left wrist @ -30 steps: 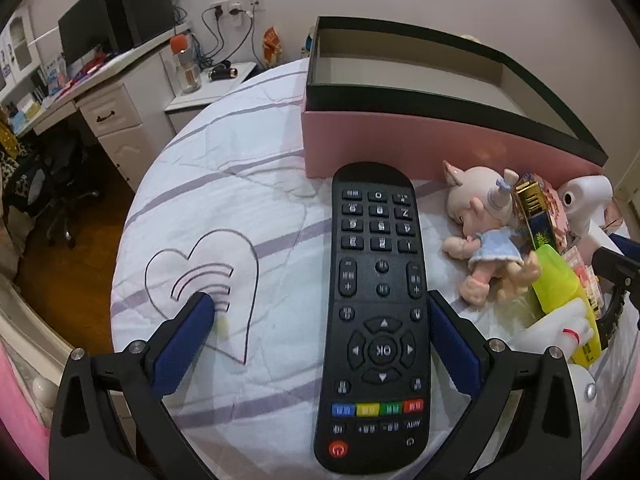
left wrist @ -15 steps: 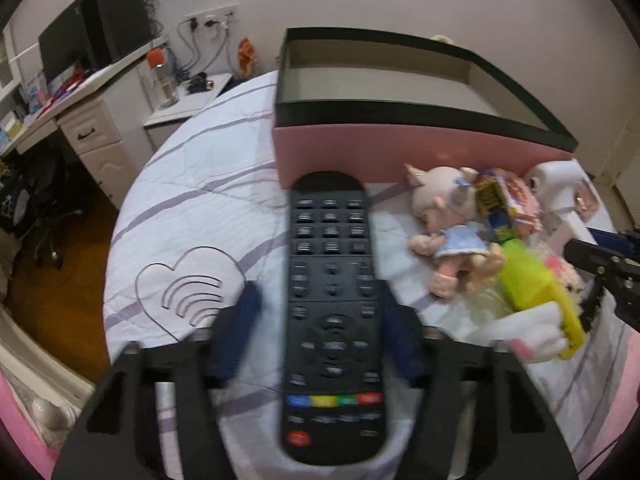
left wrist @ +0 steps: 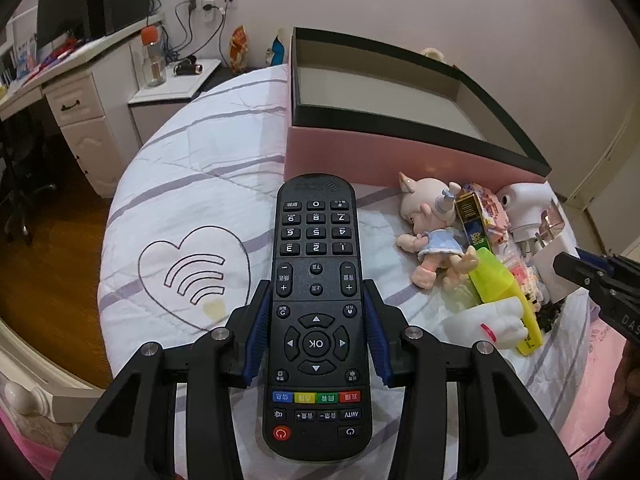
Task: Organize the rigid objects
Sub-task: 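Carry the remote and charger into the box and open both tools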
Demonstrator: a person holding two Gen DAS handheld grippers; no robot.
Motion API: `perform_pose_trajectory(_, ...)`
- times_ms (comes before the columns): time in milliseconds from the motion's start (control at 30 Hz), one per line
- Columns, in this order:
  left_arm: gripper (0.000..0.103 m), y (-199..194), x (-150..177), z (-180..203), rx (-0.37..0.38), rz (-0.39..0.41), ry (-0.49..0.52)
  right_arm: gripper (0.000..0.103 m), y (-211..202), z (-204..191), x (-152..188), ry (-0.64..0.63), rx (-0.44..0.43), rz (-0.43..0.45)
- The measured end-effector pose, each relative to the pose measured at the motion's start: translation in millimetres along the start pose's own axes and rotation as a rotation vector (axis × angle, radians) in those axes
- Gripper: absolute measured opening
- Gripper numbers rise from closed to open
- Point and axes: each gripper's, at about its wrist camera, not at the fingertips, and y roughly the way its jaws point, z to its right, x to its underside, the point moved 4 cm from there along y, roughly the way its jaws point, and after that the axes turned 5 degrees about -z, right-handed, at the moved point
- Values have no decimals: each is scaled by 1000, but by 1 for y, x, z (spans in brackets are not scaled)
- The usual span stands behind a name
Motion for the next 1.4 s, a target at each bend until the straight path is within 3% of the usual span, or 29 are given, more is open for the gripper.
perform_pose_trajectory(567,44,-56,-20,12,-31,118,41,23,-38,-6,-19,8,-27,96)
perform_pose_trajectory(900,44,-80,-76,28,-5,190,72,23,-53,-12,-72,-32,-63,182)
perform_pose_trajectory(1133,44,-65,-131,46,27,196,86,23,-39,-5,-125,-31,-89,202)
perform_pose_trajectory(1400,44,-25,-178,62,10,163,98,23,16,9,-166,-3,-97,127)
